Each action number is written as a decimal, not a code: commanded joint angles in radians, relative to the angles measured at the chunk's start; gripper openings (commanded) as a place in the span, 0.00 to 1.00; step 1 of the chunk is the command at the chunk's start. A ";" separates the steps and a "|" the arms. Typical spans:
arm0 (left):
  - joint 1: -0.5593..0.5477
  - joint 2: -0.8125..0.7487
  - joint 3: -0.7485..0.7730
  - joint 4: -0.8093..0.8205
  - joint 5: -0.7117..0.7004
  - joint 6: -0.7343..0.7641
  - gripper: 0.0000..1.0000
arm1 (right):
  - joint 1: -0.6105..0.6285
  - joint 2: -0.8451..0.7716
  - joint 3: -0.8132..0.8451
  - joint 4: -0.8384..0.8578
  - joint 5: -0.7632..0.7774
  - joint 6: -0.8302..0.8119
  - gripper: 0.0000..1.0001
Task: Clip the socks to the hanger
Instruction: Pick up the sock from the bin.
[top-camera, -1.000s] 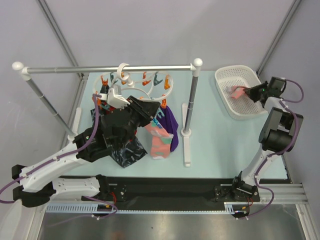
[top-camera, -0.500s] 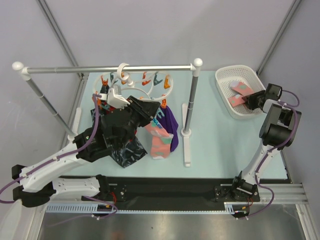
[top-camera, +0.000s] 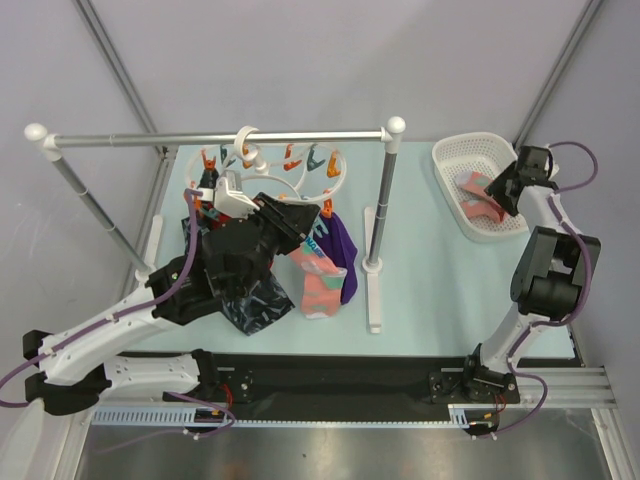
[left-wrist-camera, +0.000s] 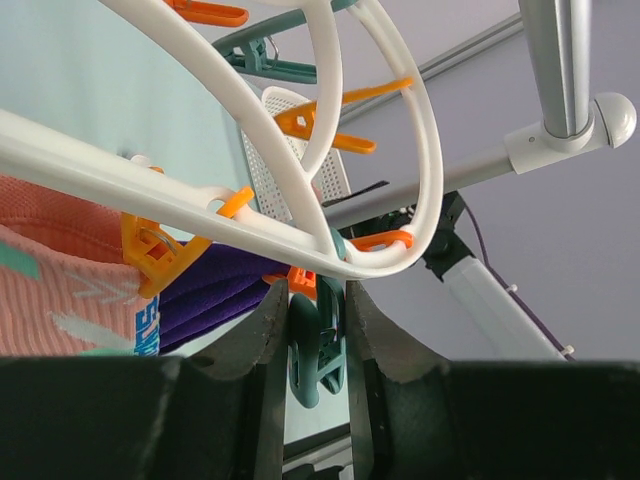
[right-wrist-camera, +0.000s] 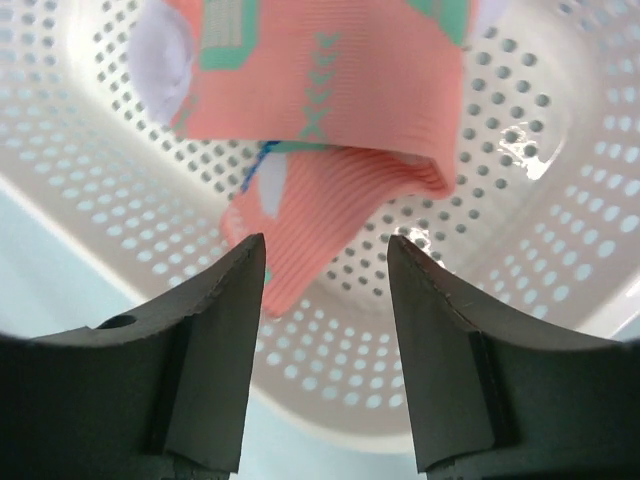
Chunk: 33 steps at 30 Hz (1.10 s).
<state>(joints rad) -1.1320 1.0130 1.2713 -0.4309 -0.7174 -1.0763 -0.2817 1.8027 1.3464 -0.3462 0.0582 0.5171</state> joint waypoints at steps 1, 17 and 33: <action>0.005 -0.017 -0.003 0.006 0.012 -0.010 0.00 | 0.055 0.000 0.095 -0.094 0.103 -0.166 0.56; 0.005 -0.005 -0.001 0.009 0.015 -0.010 0.00 | 0.127 0.322 0.320 -0.231 0.101 -0.256 0.48; 0.005 0.013 0.019 -0.006 0.016 -0.011 0.00 | 0.164 0.414 0.352 -0.201 0.209 -0.261 0.15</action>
<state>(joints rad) -1.1316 1.0195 1.2709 -0.4286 -0.7063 -1.0809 -0.1150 2.1960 1.6947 -0.5434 0.2295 0.2558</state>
